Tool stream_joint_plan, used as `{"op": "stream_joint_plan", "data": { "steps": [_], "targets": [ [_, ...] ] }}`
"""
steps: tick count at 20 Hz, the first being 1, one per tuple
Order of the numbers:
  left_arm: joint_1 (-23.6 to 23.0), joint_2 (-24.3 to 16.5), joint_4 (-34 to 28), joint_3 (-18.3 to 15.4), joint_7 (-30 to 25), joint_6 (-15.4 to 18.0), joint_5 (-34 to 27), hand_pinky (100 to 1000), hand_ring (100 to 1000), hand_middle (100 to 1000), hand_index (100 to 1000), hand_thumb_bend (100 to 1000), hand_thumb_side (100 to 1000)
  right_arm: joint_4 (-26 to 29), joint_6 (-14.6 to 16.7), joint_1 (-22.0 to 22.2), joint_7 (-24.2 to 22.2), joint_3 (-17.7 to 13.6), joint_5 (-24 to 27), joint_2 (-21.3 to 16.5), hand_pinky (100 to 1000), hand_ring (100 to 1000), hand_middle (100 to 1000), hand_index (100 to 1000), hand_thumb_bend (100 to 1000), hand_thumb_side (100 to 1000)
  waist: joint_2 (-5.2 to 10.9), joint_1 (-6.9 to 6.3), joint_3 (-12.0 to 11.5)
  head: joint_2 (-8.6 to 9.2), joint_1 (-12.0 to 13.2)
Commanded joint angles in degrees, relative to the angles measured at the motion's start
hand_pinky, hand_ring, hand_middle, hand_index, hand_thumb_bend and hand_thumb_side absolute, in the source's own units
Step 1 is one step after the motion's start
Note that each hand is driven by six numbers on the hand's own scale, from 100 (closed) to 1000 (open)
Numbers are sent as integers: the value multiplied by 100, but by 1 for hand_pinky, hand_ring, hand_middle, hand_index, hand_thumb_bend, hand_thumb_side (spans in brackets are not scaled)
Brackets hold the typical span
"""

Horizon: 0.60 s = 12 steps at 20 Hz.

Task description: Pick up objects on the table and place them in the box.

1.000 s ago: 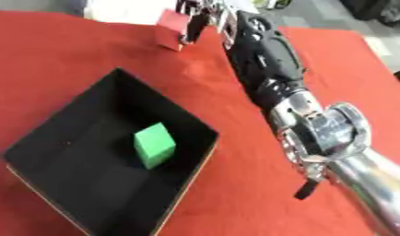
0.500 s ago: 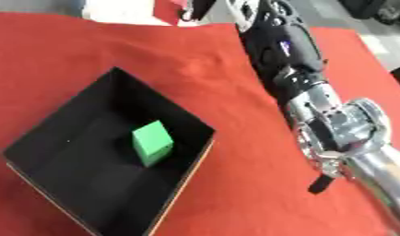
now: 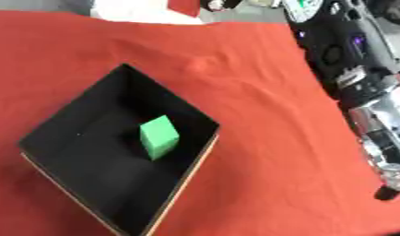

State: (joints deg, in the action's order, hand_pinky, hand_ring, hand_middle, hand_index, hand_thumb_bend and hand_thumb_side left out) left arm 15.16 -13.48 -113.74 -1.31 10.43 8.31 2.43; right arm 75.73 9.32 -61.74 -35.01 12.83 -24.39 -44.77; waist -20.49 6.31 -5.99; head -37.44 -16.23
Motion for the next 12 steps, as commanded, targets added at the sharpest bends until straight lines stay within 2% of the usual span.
{"op": "stream_joint_plan", "data": {
  "steps": [1,4,7,10,12],
  "targets": [
    [45,9,-85,-35,22,18,-3,581,738,653,828,226,867,1418,-84,274,-121,157,772,-670,508,412,197,517,100,100,195,-51,32,-109,103],
    [44,36,-85,-23,10,14,1,582,738,653,828,226,864,2443,-348,568,-215,309,1256,-926,505,409,194,514,100,100,280,-69,77,-203,155],
    [52,53,-85,-12,0,19,-2,582,738,654,828,226,861,3162,-610,743,-319,415,1615,-1085,506,413,200,516,100,100,331,-84,100,-260,173],
    [70,62,-85,-9,1,29,-6,583,738,654,828,226,858,3716,-779,844,-452,500,1862,-1185,503,411,200,513,100,100,369,-105,111,-307,184],
    [80,66,-85,-6,4,41,-10,584,738,654,828,226,856,3847,-802,830,-519,590,1966,-1192,500,412,203,512,100,100,389,-117,113,-351,173]
  ]
}}
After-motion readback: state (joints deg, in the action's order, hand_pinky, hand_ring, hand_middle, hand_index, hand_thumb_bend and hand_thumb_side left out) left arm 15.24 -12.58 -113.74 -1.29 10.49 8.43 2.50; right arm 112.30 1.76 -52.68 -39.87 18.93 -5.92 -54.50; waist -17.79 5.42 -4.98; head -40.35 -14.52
